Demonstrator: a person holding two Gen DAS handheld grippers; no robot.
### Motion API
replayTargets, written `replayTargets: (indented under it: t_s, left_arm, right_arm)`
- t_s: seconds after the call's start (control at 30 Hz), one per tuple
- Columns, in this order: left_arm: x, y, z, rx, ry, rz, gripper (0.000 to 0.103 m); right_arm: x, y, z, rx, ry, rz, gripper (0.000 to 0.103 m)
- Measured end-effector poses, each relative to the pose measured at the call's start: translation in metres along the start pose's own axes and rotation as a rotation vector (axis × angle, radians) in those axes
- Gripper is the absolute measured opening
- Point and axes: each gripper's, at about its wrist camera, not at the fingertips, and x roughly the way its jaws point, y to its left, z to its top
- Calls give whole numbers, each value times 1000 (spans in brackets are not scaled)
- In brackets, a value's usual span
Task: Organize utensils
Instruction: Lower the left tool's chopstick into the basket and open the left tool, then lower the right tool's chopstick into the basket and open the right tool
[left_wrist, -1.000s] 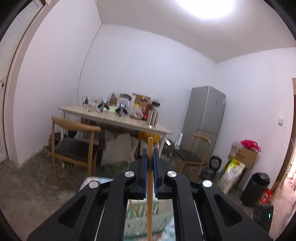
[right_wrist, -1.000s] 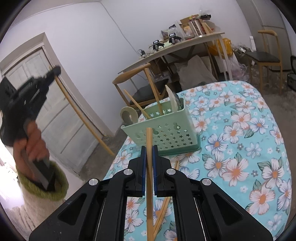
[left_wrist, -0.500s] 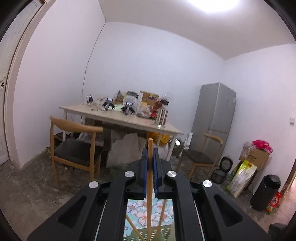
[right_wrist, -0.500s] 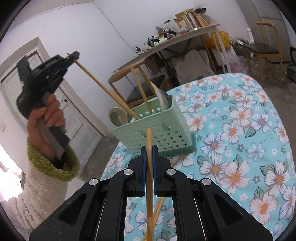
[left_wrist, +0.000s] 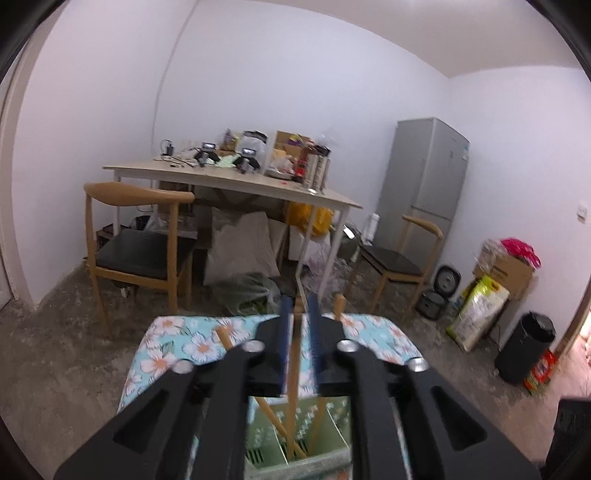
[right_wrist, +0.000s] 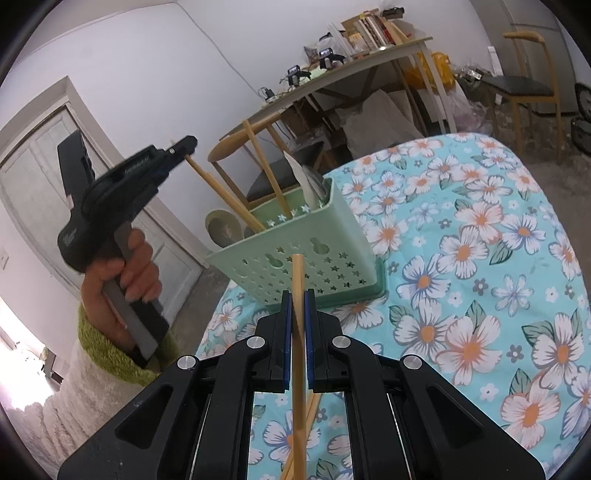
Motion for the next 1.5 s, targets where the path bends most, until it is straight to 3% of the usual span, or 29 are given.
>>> replayTargets:
  t_s: [0.03, 0.1, 0.23, 0.43, 0.63, 0.87, 1.17, 1.5]
  left_arm:
    - [-6, -2, -2, 7, -1, -1, 41]
    - [-19, -4, -7, 10, -24, -3, 54]
    - [-49, -4, -19, 11, -47, 10, 67]
    - [-95, 7, -62, 8, -56, 59, 79]
    - [-118, 32, -109, -41, 22, 93, 82]
    - [-138, 46, -150, -25, 75, 126, 83]
    - [-139, 50, -159, -15, 83, 113, 84]
    - [-134, 51, -171, -29, 119, 109, 84]
  right_arm:
    - [-1, 1, 1, -2, -2, 0, 5]
    - [-6, 6, 1, -12, -9, -2, 5]
    - [-15, 15, 2, -33, -22, -8, 5]
    - [-18, 32, 14, -73, -39, -18, 5]
    - [-15, 64, 44, -144, -82, -32, 5]
    - [-28, 104, 94, -216, -201, -23, 4]
    - [-19, 120, 138, -254, -293, -79, 4]
    - [13, 106, 147, -255, -305, -163, 4]
